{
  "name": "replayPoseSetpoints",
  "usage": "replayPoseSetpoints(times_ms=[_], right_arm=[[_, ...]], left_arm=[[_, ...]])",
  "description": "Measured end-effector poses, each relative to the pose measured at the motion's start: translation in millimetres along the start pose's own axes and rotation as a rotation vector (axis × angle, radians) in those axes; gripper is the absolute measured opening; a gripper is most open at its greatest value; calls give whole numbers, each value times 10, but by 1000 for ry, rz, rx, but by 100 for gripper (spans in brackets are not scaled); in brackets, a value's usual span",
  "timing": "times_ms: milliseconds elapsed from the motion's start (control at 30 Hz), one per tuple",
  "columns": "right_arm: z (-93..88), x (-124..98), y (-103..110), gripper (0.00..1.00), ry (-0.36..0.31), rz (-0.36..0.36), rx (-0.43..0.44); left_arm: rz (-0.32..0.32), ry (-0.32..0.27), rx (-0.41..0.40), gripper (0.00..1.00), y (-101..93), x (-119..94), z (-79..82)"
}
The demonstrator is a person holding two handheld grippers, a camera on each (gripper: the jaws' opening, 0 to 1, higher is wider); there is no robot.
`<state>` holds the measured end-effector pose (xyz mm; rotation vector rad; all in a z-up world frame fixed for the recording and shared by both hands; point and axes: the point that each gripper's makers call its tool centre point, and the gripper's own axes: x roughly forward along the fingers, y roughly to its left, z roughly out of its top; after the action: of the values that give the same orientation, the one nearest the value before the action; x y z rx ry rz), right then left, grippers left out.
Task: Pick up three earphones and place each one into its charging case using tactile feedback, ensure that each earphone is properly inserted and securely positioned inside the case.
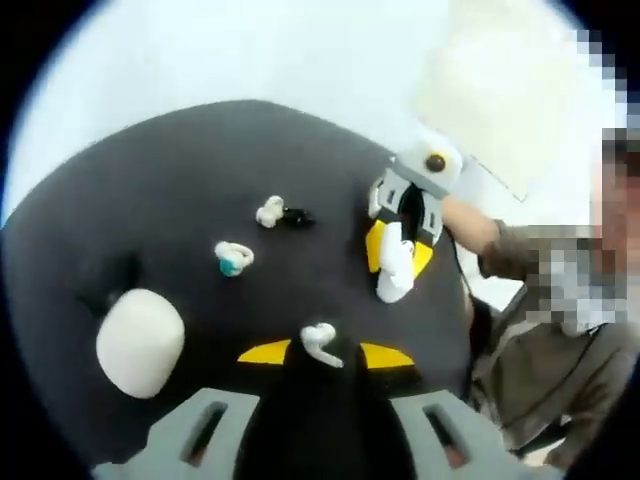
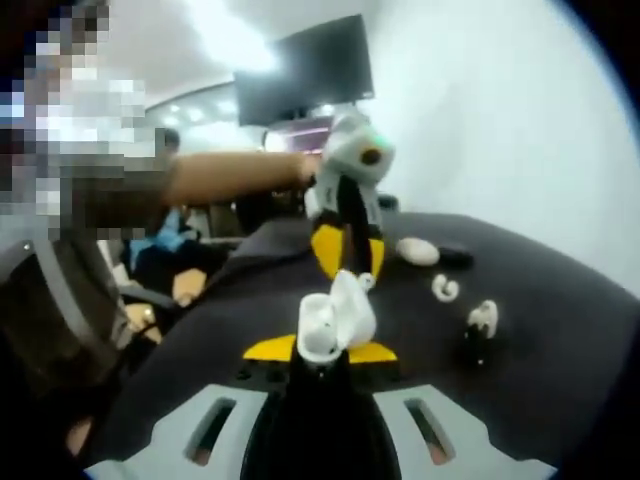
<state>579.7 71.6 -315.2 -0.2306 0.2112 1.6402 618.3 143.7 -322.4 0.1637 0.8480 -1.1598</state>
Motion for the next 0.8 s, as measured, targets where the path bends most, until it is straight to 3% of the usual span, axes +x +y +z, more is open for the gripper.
replayPoseSetpoints(times_ms=[133,267,433,533,600,700,800], right_arm=[[1,1,-12,18,0,1,-1],[1,2,-17,18,-1,3,-2],[3,6,-27,18,-2,5,-1],[4,9,-28,18,-1,4,-2],[5,12,-25,18,-1,4,-1],[6,15,-18,18,-1,3,-1],[6,16,-10,18,-1,3,0]], left_arm=[[3,-18,30,22,72,32,41],[-11,-18,23,10,75,56,37],[-15,-34,15,9,23,-37,72],[36,-110,95,8,-29,-115,194],[76,-203,180,8,-124,-184,336],[205,-302,351,8,-236,-276,502],[292,-342,506,8,-426,-305,583]])
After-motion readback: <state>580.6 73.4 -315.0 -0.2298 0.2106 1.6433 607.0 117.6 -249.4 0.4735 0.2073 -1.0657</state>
